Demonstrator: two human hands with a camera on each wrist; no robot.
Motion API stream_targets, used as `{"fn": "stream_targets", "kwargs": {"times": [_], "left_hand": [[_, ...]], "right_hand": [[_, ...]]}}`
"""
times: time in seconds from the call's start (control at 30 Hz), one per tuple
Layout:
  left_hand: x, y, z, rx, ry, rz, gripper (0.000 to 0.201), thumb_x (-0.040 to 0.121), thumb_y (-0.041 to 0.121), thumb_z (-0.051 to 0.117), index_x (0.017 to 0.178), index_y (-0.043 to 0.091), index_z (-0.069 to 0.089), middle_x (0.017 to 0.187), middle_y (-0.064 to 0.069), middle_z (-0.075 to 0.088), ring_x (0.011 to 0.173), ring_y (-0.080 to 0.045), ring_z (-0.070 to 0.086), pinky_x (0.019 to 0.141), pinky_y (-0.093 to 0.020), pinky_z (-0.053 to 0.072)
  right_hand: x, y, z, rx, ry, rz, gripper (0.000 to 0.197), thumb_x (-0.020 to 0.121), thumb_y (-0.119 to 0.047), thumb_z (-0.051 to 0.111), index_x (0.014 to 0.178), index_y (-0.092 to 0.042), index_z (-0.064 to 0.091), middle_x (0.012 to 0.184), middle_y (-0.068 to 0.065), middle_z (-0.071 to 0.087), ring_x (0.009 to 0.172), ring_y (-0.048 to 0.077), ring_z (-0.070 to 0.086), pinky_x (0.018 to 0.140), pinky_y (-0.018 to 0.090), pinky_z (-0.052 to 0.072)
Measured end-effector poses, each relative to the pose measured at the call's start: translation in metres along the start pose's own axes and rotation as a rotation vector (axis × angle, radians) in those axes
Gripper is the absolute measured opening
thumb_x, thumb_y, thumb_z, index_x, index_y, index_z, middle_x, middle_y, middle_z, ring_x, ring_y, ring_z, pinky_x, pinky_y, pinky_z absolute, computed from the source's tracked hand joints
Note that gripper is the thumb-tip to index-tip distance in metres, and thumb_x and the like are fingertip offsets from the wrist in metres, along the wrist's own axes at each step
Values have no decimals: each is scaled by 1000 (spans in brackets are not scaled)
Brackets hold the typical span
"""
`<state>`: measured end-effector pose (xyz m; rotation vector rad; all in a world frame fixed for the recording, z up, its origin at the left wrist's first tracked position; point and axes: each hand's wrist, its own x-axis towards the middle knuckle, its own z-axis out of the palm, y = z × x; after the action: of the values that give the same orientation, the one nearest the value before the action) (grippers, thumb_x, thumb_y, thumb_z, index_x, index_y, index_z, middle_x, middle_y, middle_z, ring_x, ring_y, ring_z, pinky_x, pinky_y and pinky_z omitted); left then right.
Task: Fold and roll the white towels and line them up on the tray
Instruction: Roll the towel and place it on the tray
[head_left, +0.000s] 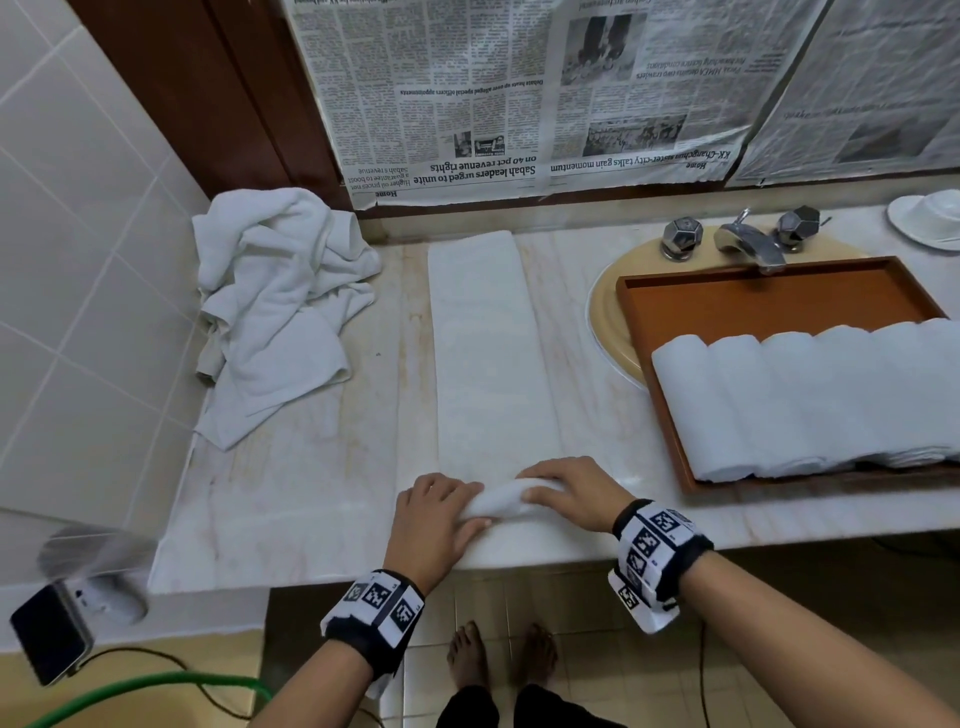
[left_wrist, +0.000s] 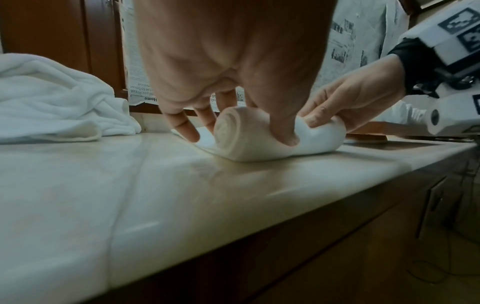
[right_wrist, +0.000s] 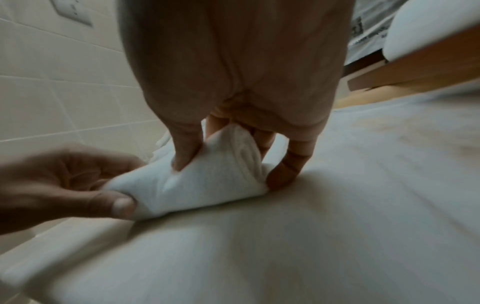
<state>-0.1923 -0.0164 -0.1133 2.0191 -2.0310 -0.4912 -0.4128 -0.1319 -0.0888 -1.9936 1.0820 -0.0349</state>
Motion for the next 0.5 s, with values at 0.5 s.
{"fn": "stream_targets", "kwargs": {"times": [0.5], "left_hand": [[7, 16, -1, -71, -92, -290, 90, 76, 89, 7, 138, 38, 49, 127, 3, 52, 116, -26, 46, 94, -39, 43]], "right_hand": [[-13, 5, 17, -379, 135, -191, 43, 87, -31, 62, 129, -20, 57, 123, 1, 48, 110, 20, 47, 88, 36, 48]]}}
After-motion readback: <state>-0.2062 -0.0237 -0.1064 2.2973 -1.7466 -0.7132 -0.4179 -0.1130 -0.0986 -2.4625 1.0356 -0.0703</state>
